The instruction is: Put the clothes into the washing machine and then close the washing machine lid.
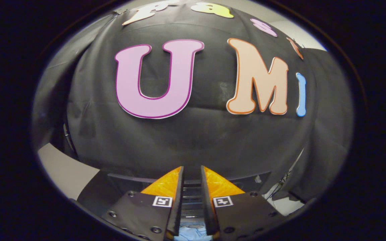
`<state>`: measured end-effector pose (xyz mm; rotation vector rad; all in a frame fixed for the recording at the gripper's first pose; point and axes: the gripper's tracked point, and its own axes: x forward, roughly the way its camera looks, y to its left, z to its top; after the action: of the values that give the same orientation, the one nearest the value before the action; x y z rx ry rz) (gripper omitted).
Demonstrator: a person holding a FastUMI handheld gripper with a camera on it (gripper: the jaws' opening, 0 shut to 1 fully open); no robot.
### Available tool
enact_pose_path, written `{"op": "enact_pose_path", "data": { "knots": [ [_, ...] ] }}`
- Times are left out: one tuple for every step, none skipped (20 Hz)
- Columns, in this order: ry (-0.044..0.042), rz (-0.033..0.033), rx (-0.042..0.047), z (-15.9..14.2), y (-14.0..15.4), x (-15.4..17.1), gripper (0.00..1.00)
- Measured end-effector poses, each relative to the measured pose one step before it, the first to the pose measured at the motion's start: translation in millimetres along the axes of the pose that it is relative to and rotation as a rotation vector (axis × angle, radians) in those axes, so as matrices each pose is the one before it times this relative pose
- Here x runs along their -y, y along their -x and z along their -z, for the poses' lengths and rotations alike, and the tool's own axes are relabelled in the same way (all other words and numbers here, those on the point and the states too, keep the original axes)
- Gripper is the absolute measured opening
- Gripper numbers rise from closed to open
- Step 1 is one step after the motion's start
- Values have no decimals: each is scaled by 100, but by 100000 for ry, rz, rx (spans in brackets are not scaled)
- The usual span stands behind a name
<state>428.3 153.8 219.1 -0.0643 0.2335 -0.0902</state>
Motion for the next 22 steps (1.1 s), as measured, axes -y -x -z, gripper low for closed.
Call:
{"op": "enact_pose_path", "data": {
  "knots": [
    [-285,-144,-1278,354,-743,-194,50],
    [287,49,-544,271,-1050,-324,55],
    [-175,-125,-62,87,-739,-163,60],
    [-443,-708,271,69,-390,-447,65],
    [-560,-29,294,-15,-578,-316,71],
    [-156,284,43,179,-577,-52,76],
    [737,-865,-558,297,-438,-329,81],
    [1669,-1456,-1121,415,0,-335,87],
    [-614,-907,2152,-396,42,-112,92],
    [-733,-198,322,251,26,-55,97],
    [-1991,-50,1642,16,176,91,96],
    [-977,81,1530,-42,223,99,97],
    [355,-30,1727,-31,359,-8,97],
    [434,211,1642,-65,348,55,97],
    [-752,499,1170,-49,460,173,97],
    [-563,132,776,157,406,116,97],
    [-37,-397,513,-12,355,93,97],
    [-182,-306,-39,18,413,52,97],
    [53,-230,-496,57,402,4,97],
    [347,-21,-807,161,466,16,97],
    [372,122,-567,105,494,66,97],
    [319,98,-712,64,310,109,97]
  ]
}}
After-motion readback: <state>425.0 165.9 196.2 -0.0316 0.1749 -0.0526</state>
